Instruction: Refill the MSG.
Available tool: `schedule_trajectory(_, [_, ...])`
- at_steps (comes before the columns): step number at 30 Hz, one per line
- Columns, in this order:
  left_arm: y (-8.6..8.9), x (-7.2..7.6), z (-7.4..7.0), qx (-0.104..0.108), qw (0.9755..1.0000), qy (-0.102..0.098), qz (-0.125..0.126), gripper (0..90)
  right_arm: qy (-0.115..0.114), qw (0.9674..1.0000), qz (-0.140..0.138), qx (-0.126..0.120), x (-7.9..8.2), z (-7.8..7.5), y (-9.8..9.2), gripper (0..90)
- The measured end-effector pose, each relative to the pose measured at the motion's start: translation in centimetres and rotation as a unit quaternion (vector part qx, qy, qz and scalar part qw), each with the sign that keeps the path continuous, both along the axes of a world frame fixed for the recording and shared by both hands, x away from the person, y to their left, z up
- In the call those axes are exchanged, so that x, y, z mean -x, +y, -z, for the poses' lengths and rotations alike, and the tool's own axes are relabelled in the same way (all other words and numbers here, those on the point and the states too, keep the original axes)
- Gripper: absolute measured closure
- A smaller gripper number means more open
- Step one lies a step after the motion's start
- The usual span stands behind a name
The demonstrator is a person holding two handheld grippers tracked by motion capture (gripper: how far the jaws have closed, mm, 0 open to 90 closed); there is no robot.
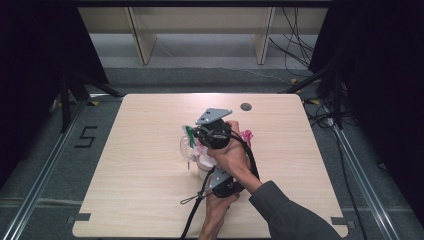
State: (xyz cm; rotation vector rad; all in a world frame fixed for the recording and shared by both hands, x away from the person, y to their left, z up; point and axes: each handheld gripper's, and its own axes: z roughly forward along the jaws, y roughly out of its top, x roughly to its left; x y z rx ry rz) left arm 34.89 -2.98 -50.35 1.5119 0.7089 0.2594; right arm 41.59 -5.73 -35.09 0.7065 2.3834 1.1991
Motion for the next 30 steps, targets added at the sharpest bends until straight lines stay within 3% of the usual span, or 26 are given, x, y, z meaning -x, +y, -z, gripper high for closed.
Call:
schedule_trajectory(3, [-0.12,-0.03,0.07,0.003,1.0,0.0,0.0,73.2,-0.008,1.0,0.001,0.003,-0.05,0.09,0.06,89.7])
schedule_trajectory(4, [-0.28,-0.18,0.25,0.016,0.9999,-0.006,0.003,73.2,-0.01,0.9999,0.0,0.01,-0.18,0.19,0.06,89.6])
schedule_trajectory(6, [-0.18,-0.13,0.22,0.009,1.0,-0.005,0.0,73.1,-0.002,0.9999,-0.001,0.013,-0.27,0.28,0.11,89.7])
schedule_trajectory(7, [-0.2,-0.15,0.21,0.017,0.9998,-0.006,0.002,73.2,0.004,1.0,0.004,0.006,-0.18,0.2,0.12,89.7])
schedule_trajectory(10, [-0.17,-0.18,0.2,0.014,0.9999,-0.006,0.003,73.3,-0.003,1.0,0.001,-0.003,-0.2,-0.11,-0.12,89.7])
schedule_trajectory(13, [-0.36,-0.17,0.28,0.019,0.9998,-0.002,0.003,73.1,-0.008,0.9998,-0.002,0.017,-0.24,0.36,0.06,89.6])
schedule_trajectory(17, [-0.24,-0.19,0.27,0.016,0.9999,-0.002,0.002,73.2,-0.003,1.0,0.0,0.003,-0.19,0.1,-0.1,89.7])
schedule_trajectory(18, [-0.01,-0.14,0.14,-0.006,1.0,0.005,0.002,73.2,-0.01,0.9999,0.001,0.001,-0.24,0.14,-0.12,89.7])
schedule_trajectory(21, [-0.36,-0.18,0.3,0.016,0.9999,-0.001,0.001,73.1,-0.006,0.9999,-0.001,0.009,-0.22,0.11,-0.2,89.7])
schedule_trajectory(26, [-0.22,-0.24,0.33,0.007,1.0,-0.002,0.002,73.1,-0.001,1.0,0.002,0.002,-0.17,0.03,-0.26,89.7])
schedule_trajectory(30, [-0.3,-0.27,0.39,0.0,1.0,-0.004,0.0,72.1,-0.009,0.9999,0.004,-0.005,-0.28,0.06,-0.43,89.7])
